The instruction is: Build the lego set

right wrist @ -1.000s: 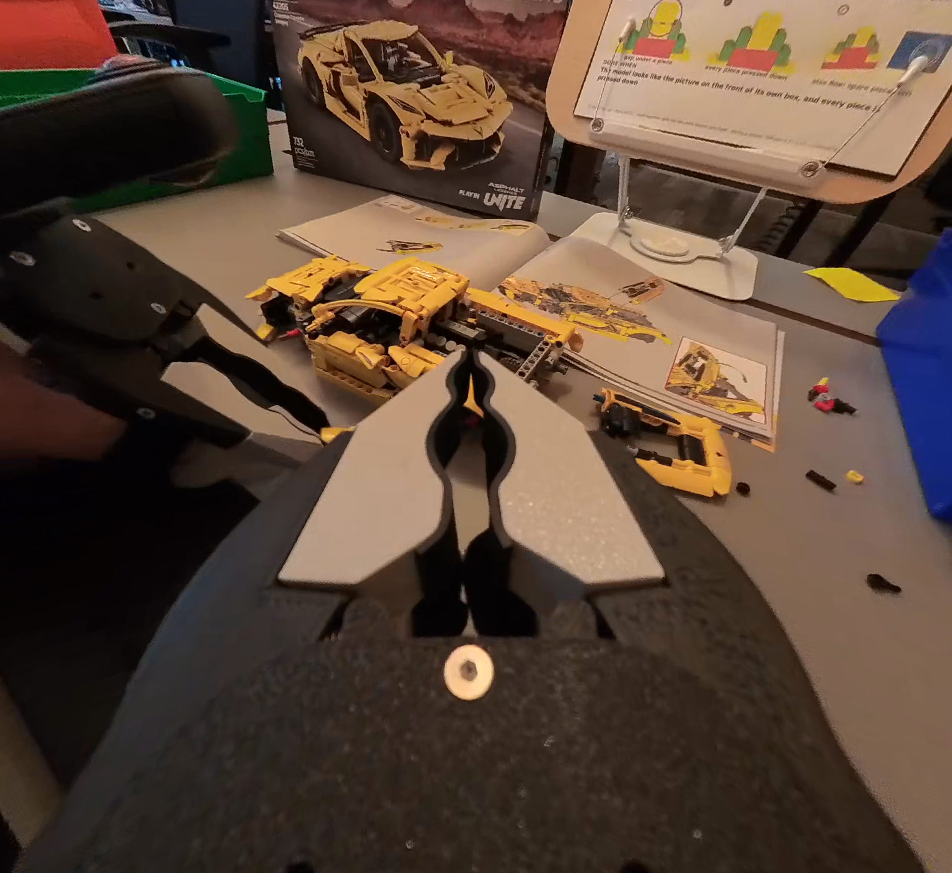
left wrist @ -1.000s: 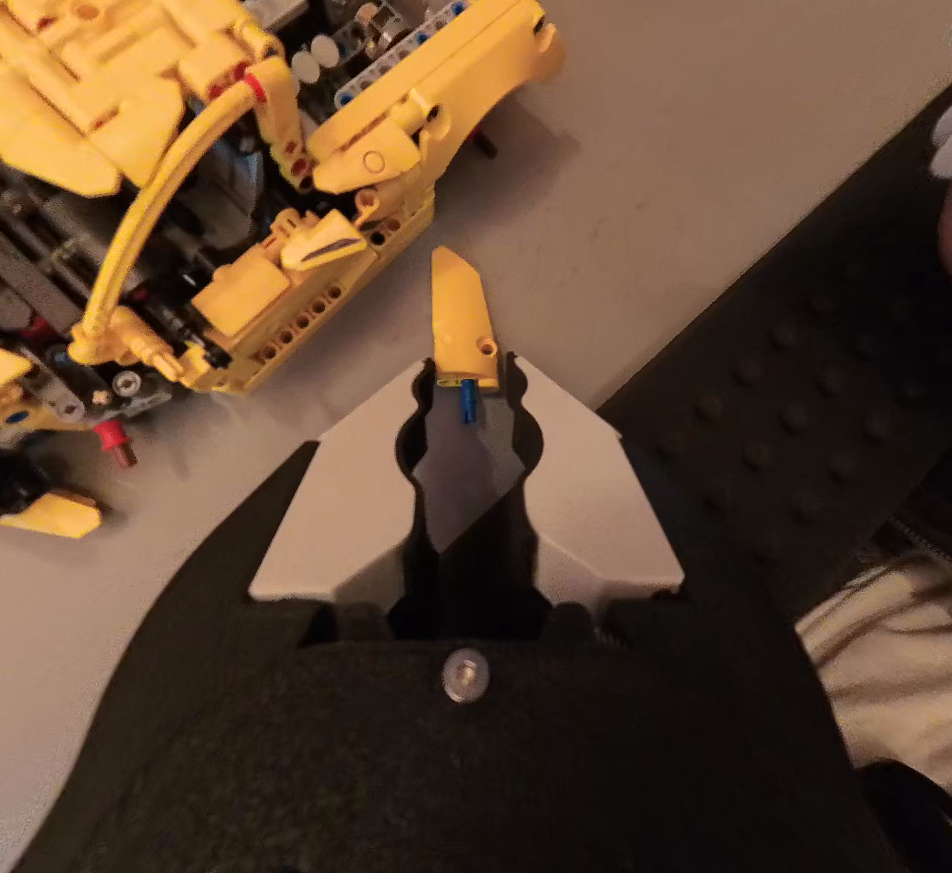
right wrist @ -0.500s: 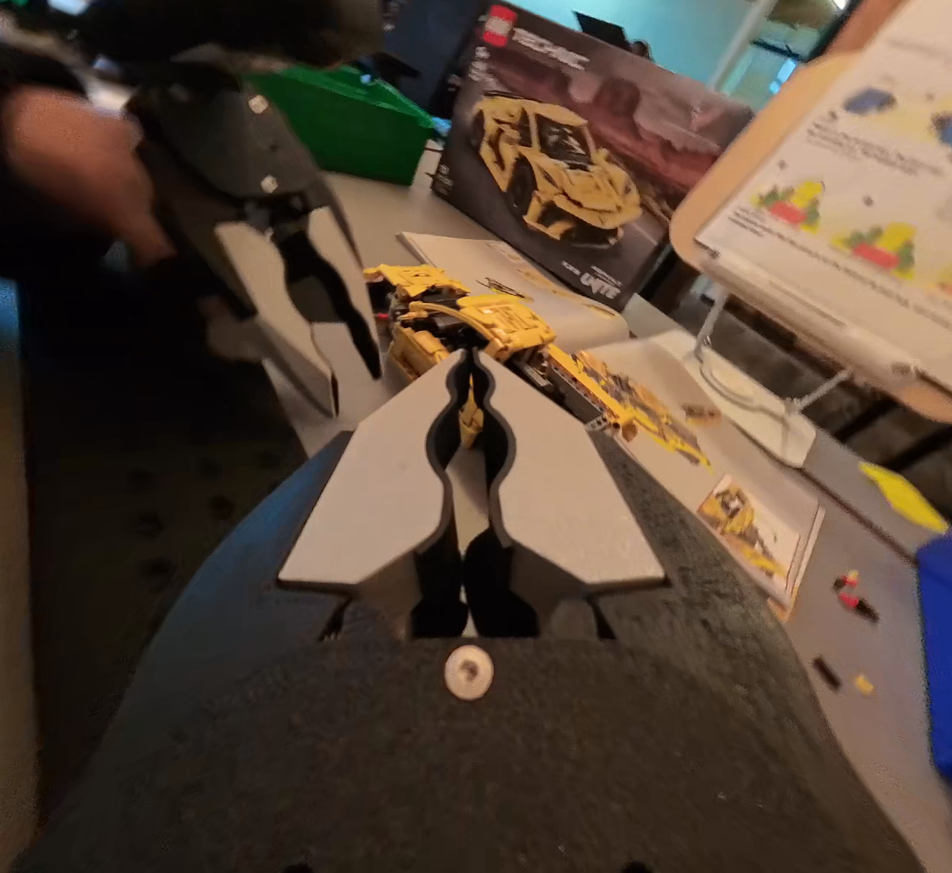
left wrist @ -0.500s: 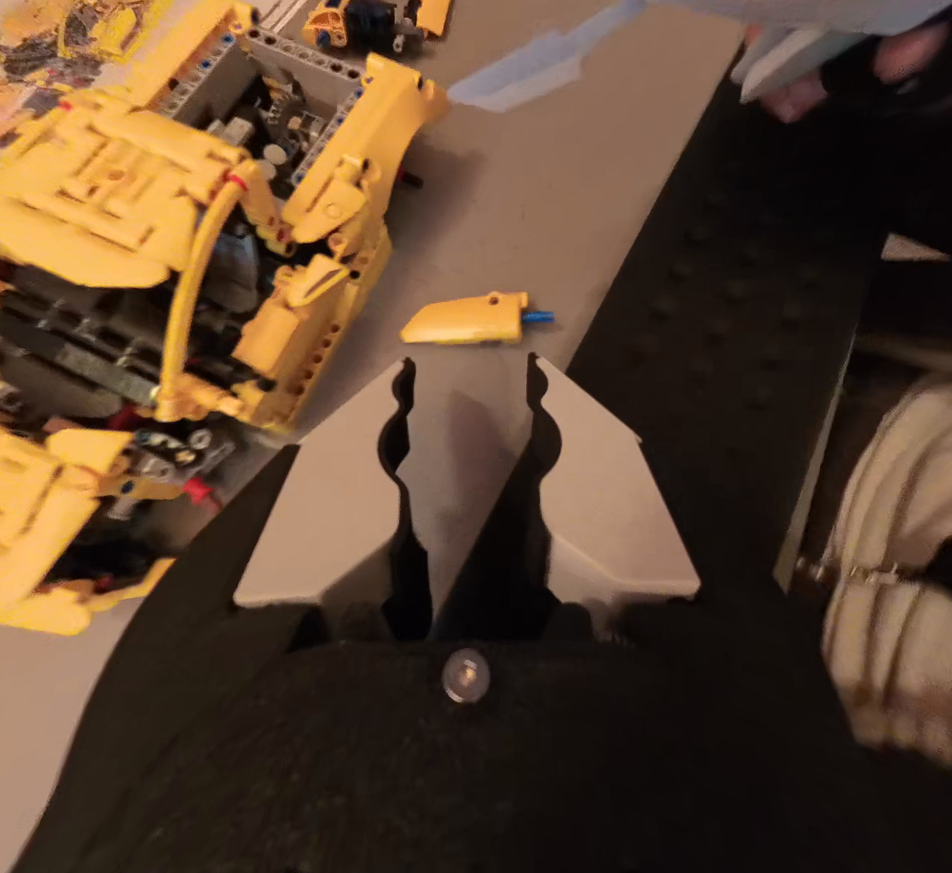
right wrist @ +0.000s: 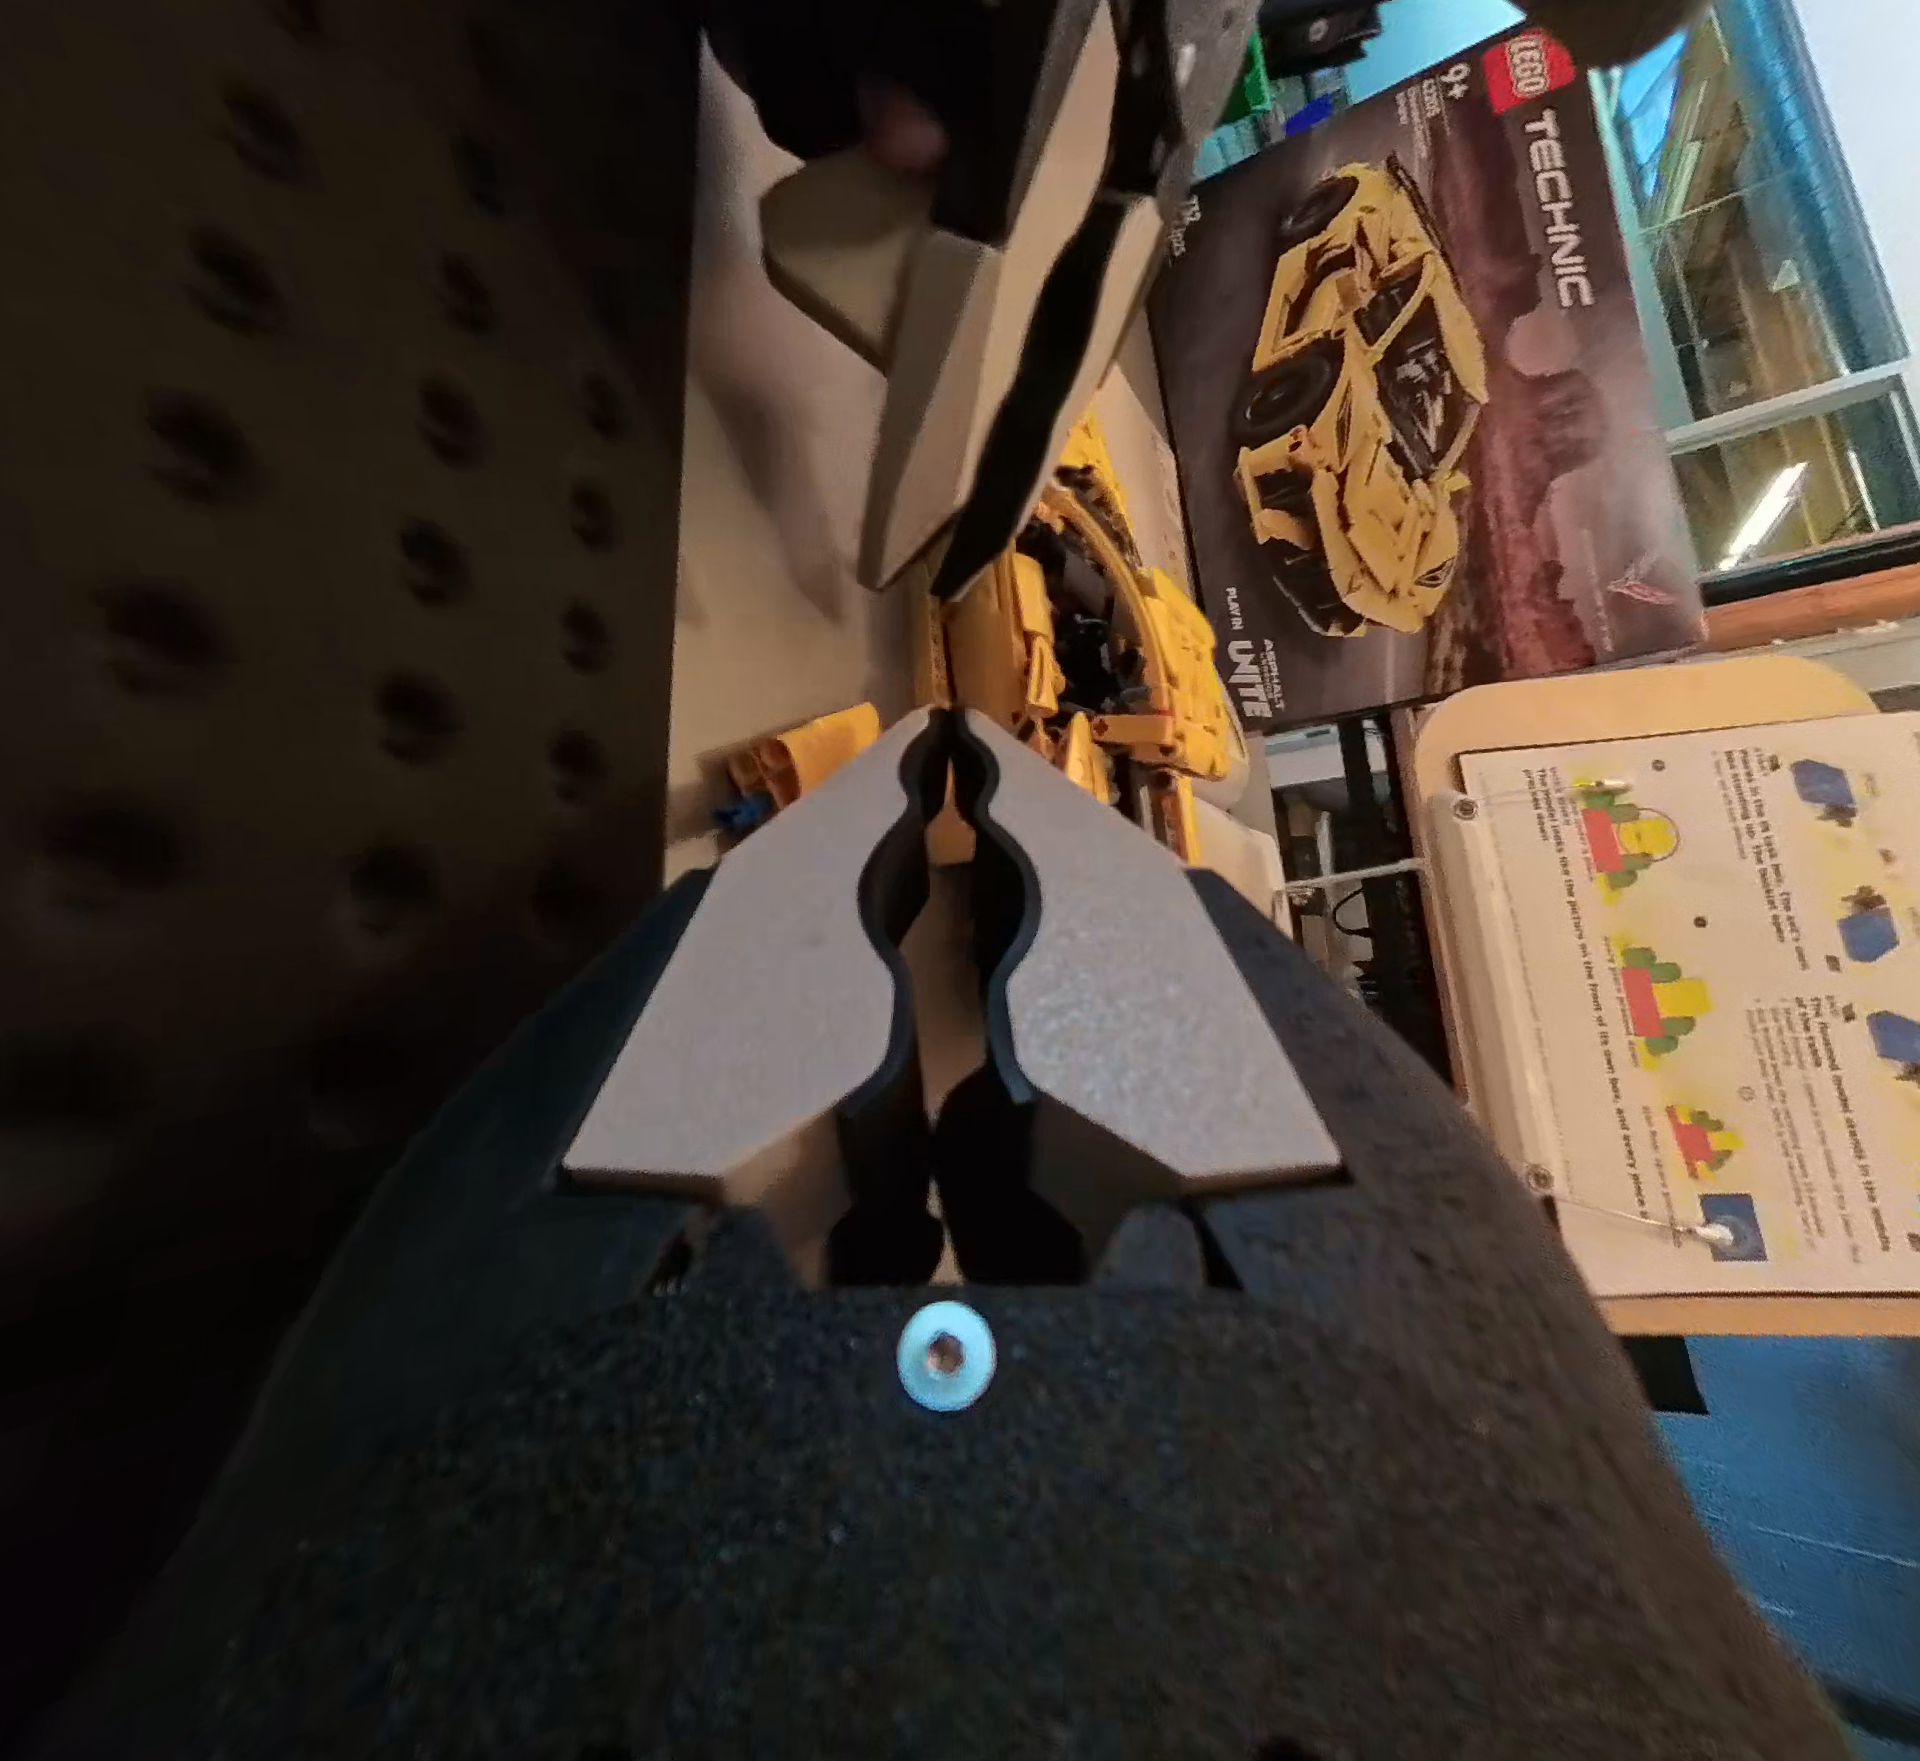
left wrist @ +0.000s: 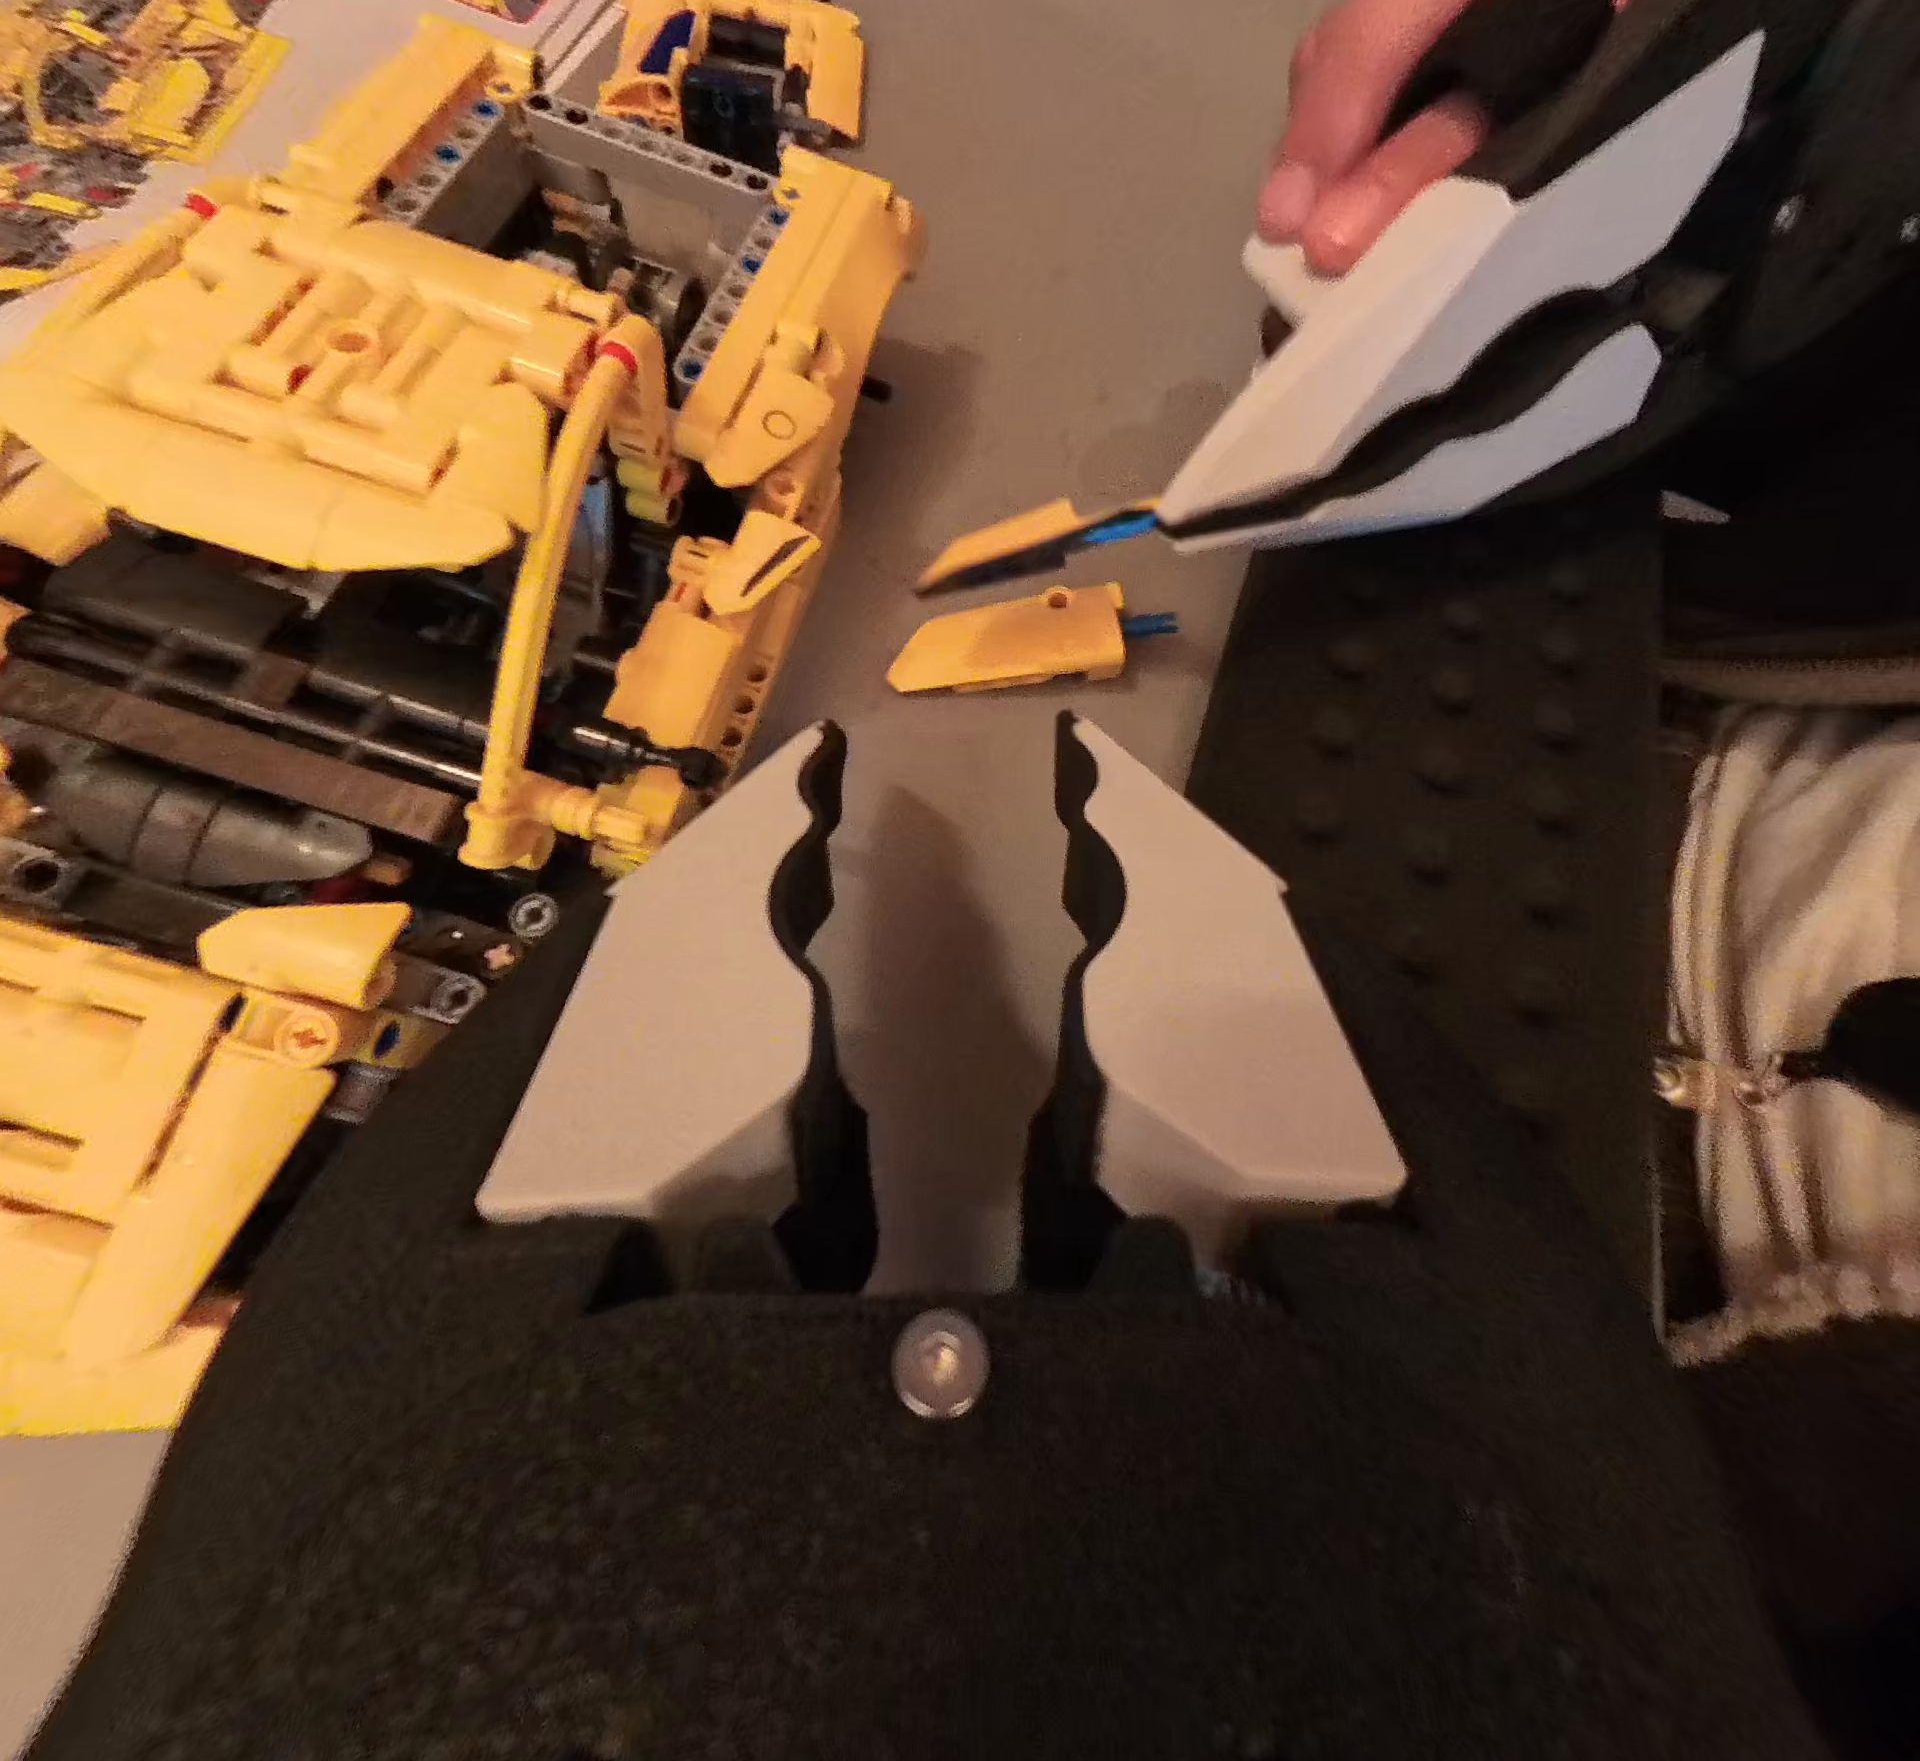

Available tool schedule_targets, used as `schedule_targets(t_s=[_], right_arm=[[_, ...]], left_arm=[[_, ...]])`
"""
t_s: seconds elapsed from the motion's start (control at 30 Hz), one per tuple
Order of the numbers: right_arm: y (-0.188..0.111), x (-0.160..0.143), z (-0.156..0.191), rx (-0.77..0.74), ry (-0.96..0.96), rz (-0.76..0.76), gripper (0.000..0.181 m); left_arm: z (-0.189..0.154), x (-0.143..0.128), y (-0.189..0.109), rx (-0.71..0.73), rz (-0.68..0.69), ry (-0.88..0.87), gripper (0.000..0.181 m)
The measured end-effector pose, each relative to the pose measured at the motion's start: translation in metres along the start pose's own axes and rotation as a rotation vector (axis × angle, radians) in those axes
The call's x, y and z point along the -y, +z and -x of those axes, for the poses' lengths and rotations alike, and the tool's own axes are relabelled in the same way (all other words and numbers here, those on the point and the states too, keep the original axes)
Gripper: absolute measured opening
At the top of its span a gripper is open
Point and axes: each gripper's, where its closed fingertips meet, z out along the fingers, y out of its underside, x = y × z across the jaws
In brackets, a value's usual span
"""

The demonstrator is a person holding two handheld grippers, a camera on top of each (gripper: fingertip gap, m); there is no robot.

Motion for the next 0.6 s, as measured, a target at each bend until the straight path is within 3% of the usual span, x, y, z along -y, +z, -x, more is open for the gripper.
schedule_targets(t_s=[0.1, 0.23, 0.6], right_arm=[[0.003, -0.001, 0.004, 0.005, -0.034, 0.023, 0.000], [0.004, -0.002, 0.006, 0.000, -0.057, 0.032, 0.000], [0.008, -0.004, 0.011, 0.015, -0.076, 0.037, 0.000]], left_arm=[[0.004, 0.004, 0.002, 0.043, -0.017, 0.020, 0.015], [0.012, 0.010, 0.002, 0.115, -0.058, 0.024, 0.000], [0.009, 0.005, 0.015, 0.096, -0.002, 0.024, 0.000]])
